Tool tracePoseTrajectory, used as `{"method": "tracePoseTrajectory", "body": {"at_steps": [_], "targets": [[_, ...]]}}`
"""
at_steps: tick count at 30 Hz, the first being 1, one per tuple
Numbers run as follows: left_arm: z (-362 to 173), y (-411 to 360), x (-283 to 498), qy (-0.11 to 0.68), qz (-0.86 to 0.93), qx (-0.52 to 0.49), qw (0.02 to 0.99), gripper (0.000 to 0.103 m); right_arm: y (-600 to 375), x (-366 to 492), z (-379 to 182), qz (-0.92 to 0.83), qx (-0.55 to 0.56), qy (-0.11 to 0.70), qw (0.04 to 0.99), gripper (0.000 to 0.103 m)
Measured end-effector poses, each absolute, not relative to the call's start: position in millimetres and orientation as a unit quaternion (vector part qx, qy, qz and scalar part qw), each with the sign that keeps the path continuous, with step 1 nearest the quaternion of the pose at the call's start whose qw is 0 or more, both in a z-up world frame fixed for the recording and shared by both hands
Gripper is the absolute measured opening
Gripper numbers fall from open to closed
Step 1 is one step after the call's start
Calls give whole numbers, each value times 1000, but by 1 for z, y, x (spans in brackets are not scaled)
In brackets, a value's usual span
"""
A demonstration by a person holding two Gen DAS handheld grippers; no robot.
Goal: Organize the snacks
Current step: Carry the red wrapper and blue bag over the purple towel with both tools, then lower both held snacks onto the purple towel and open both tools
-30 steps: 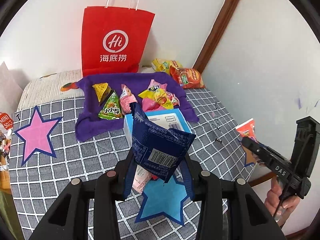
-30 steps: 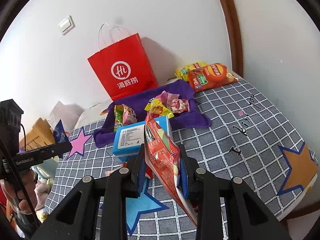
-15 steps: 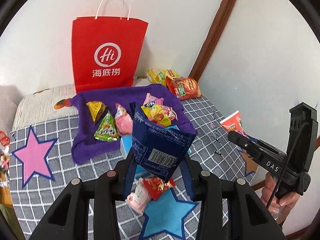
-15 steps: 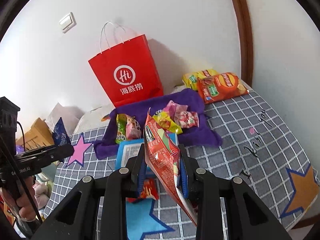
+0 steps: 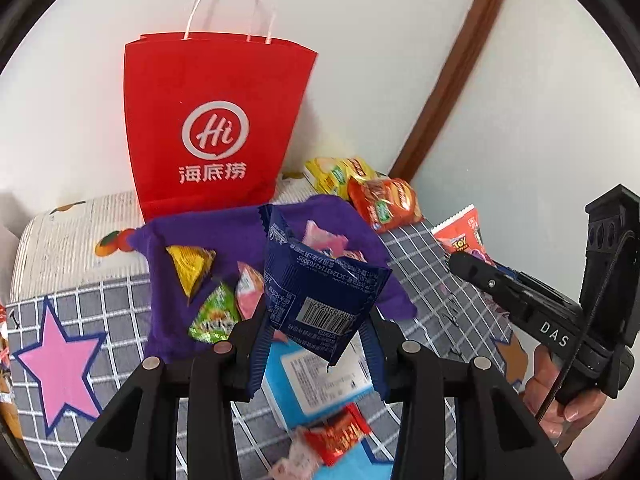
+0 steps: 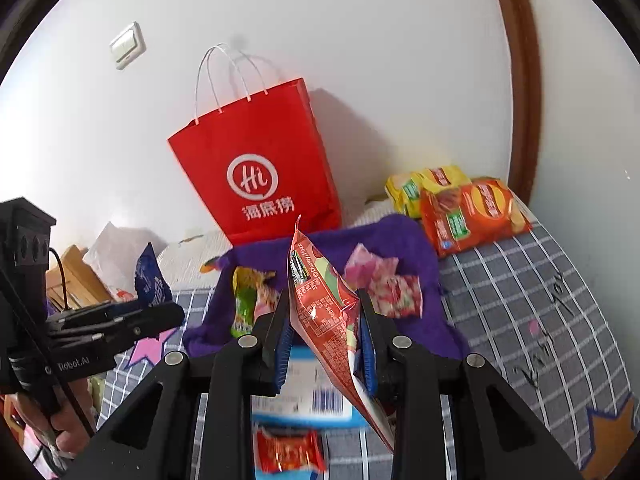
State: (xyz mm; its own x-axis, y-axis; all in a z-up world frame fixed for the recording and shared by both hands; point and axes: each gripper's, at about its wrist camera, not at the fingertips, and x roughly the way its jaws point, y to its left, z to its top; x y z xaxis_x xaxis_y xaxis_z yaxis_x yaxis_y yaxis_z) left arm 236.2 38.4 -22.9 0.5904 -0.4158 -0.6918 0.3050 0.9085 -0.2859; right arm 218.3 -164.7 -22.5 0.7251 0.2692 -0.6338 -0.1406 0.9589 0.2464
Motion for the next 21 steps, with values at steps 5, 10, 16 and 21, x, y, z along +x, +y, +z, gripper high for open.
{"method": "tracePoseTrajectory", "body": {"at_steps": [5, 10, 16, 21], "targets": [[-21, 44, 265, 406, -180, -64, 894, 39, -158, 256, -21, 116, 84, 357, 923, 29], [-26, 50, 290, 406, -157, -76, 897, 39, -154, 295, -34, 119, 88, 380, 913, 29], [-46, 59, 313, 408, -137, -90, 898, 39, -154, 333, -49, 120, 87, 394, 907, 29], [-64, 60, 326, 437, -124, -92, 886, 39, -162, 356, -68, 116, 88, 414, 899, 29]]}}
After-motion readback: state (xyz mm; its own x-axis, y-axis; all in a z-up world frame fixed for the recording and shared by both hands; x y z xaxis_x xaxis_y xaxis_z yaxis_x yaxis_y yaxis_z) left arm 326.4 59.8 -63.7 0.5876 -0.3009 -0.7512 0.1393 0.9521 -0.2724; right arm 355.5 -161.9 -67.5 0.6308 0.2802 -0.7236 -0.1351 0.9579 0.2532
